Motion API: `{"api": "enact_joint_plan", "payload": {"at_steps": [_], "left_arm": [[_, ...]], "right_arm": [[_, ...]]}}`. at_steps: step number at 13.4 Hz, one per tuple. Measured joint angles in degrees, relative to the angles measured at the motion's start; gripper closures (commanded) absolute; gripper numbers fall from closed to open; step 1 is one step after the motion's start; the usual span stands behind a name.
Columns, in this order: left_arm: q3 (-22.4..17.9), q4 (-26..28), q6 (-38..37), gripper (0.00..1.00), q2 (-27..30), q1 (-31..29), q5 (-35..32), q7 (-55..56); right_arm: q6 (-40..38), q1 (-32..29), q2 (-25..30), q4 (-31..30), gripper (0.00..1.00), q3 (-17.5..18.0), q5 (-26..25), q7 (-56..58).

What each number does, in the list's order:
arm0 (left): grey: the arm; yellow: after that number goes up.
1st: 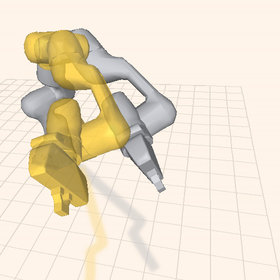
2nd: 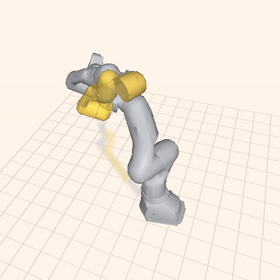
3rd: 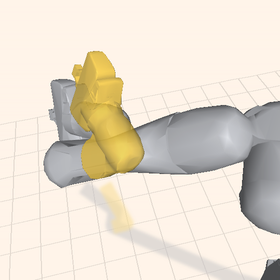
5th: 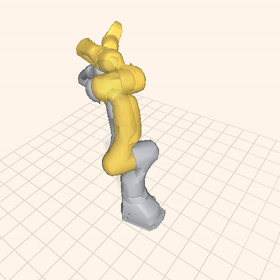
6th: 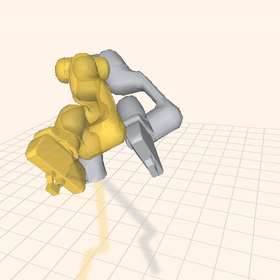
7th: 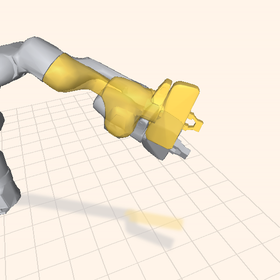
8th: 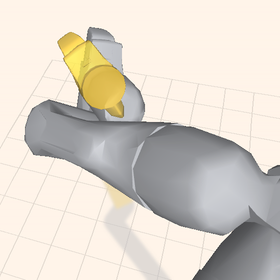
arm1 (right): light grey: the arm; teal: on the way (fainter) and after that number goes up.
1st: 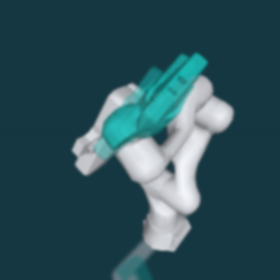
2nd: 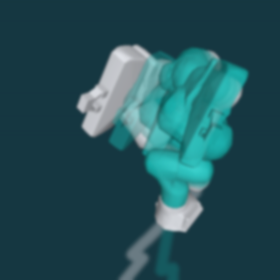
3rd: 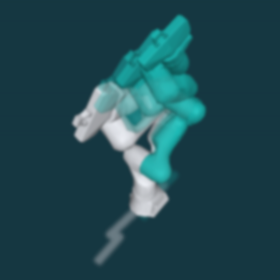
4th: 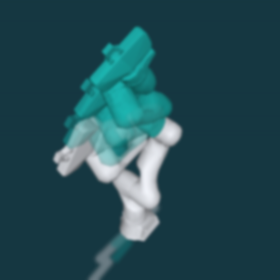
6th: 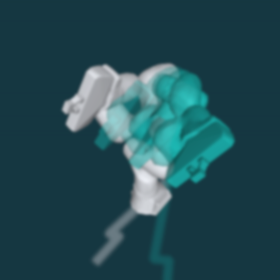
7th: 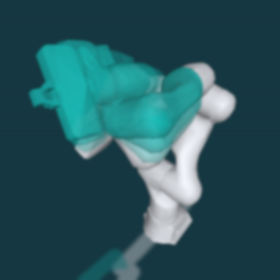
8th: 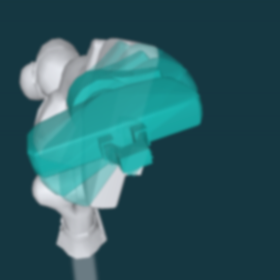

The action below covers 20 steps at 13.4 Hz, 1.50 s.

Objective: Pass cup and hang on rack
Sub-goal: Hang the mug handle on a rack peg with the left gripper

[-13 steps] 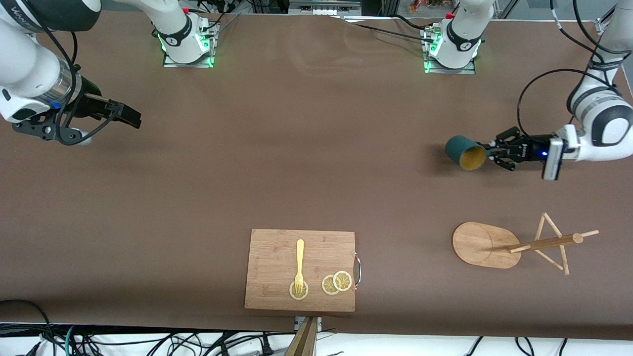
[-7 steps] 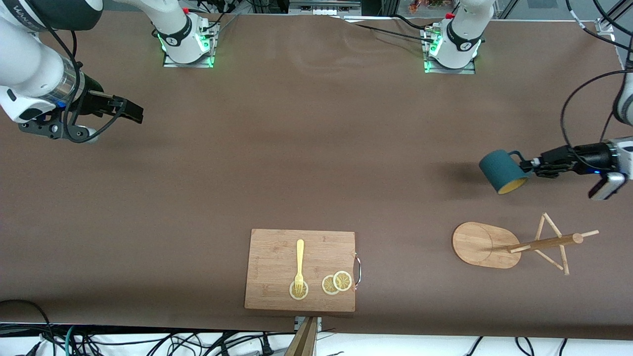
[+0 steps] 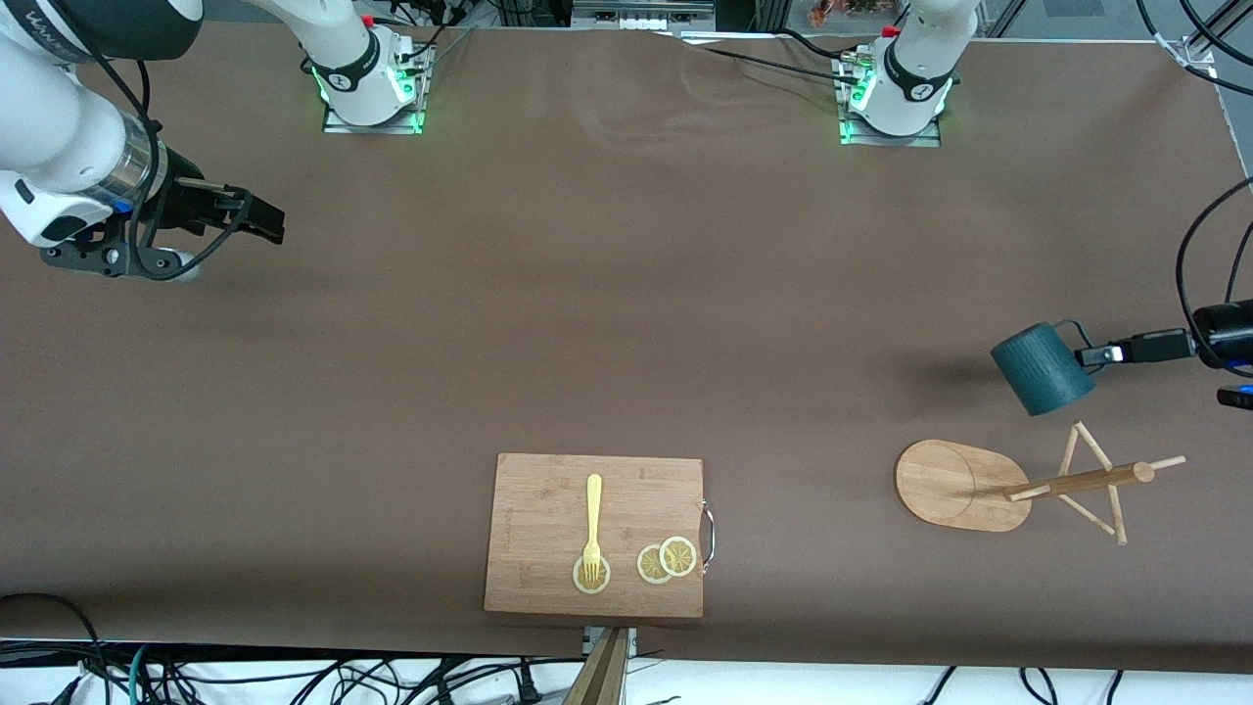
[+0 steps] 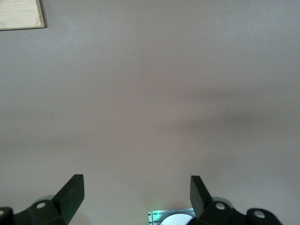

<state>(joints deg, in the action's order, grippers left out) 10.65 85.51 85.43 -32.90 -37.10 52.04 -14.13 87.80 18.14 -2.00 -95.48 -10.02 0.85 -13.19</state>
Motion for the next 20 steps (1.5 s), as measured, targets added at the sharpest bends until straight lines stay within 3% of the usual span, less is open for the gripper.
{"api": "enact_joint_plan", "payload": {"at_steps": [2, 4, 10, 15, 16, 17, 20], "left_arm": [[0.05, -3.11, -0.01, 1.00, -2.84, 0.20, -0.05, 1.78], [0.16, -4.52, 0.00, 1.00, -4.49, 0.45, -0.05, 2.63], [0.26, -11.30, 0.04, 1.00, -9.69, 0.32, 0.30, 6.18], [0.07, -13.73, -0.15, 1.00, -13.69, -1.34, 4.87, 6.63], [0.11, -14.53, -1.13, 0.91, -14.67, -2.13, 5.61, 6.63], [0.18, -15.38, -2.47, 0.04, -15.46, -2.69, 5.89, 6.63], [0.27, -17.06, -3.09, 0.00, -16.45, -3.13, 5.96, 6.63]], "right_arm": [[0.01, -8.27, 0.00, 0.02, 0.00, 7.23, -0.01, 1.57], [0.02, -13.93, 0.02, 0.11, 0.00, 11.44, -0.01, 4.06], [0.10, -15.25, 0.03, 0.35, 0.00, 12.80, -0.01, 5.25], [0.37, -15.25, 0.03, 0.36, 0.00, 12.87, -0.01, 5.25], [0.38, -15.25, 0.03, 0.36, 0.00, 12.88, -0.01, 5.25], [0.38, -15.25, 0.03, 0.36, 0.00, 12.88, -0.01, 5.25], [0.38, -15.26, 0.03, 0.36, 0.00, 12.89, -0.01, 5.25]]}}
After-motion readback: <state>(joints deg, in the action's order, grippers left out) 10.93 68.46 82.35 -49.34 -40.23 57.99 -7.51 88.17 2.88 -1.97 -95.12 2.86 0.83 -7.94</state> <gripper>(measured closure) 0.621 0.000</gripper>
